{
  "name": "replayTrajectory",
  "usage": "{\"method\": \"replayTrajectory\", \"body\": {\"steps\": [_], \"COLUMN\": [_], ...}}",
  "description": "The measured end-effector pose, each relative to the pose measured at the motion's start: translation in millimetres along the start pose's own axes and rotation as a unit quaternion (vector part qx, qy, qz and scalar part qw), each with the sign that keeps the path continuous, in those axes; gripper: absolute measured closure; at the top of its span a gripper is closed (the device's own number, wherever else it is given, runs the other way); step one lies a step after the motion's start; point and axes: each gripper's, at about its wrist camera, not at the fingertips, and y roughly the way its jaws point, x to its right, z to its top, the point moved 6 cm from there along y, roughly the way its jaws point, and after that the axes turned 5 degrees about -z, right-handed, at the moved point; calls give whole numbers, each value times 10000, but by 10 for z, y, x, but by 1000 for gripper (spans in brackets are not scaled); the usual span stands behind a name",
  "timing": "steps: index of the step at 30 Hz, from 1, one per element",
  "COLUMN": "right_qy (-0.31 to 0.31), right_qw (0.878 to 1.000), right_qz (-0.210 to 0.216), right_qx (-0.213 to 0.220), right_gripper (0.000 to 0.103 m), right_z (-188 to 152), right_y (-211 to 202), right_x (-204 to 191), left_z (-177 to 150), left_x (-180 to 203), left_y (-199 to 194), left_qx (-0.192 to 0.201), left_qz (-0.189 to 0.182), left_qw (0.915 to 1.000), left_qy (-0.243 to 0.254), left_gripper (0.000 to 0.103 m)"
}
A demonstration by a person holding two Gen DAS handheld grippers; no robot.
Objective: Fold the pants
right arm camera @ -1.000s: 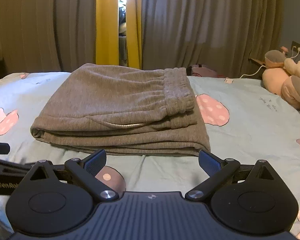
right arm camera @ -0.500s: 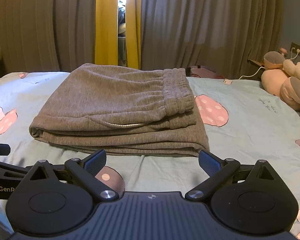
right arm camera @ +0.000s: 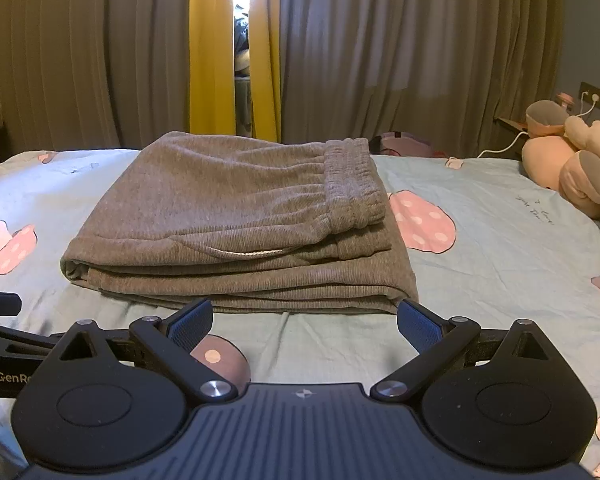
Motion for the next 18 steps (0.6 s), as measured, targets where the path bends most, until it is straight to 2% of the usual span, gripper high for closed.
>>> {"method": "replayTrajectory", "body": {"steps": [18], "right_qy": [19], "right_qw": [10000], "right_qz": [6], "right_qx": [0], "right_gripper": [4], "right_z": [-5], "right_y": [1], "right_x": [-6], "left_z": [10], "left_x": [-5], "left_y": [-10], "left_qx": [25], "left_qz": [1], "left_qw": [10000], "left_qy": [-3], "left_gripper": [1]}}
